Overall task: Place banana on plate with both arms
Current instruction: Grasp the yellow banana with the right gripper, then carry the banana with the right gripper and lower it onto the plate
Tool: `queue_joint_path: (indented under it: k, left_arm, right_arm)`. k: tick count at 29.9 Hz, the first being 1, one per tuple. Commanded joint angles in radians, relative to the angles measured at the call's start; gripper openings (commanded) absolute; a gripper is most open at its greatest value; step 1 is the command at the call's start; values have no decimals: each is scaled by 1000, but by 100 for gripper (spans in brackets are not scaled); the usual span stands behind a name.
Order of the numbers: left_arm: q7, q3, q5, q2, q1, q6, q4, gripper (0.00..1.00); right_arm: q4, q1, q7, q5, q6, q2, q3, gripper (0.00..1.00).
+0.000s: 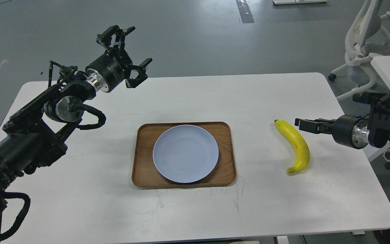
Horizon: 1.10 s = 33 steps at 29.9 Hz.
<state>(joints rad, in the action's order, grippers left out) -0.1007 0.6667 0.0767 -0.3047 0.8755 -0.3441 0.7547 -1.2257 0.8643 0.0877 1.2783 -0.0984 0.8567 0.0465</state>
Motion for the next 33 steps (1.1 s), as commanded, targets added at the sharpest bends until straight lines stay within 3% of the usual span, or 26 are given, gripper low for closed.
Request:
queue_joint_path:
  k: [1, 3, 7, 12, 18, 28, 33]
  left_arm:
    - [-2, -1, 0, -8, -1, 1, 0, 98]
    - [-10, -1, 0, -11, -1, 1, 0, 98]
    - [-20, -1, 5, -13, -1, 2, 0, 98]
    - [-33, -6, 12, -13, -1, 4, -2, 98]
    - [-37, -7, 14, -13, -1, 4, -3, 98]
    - [-39, -9, 14, -11, -1, 5, -3, 98]
    - [-39, -10, 14, -11, 0, 22, -2, 98]
  right_arm:
    - [57, -27, 0, 27, 0, -65, -4, 89]
    - [81, -39, 0, 68, 0, -73, -4, 83]
    - [95, -50, 0, 113, 0, -73, -22, 57]
    - [97, -31, 1, 142, 0, -73, -59, 32]
    - [97, -16, 32, 159, 2, -74, -59, 15]
    - [71, 100, 66, 156, 3, -97, -59, 10]
    - [-17, 212, 144, 159, 2, -142, -86, 10]
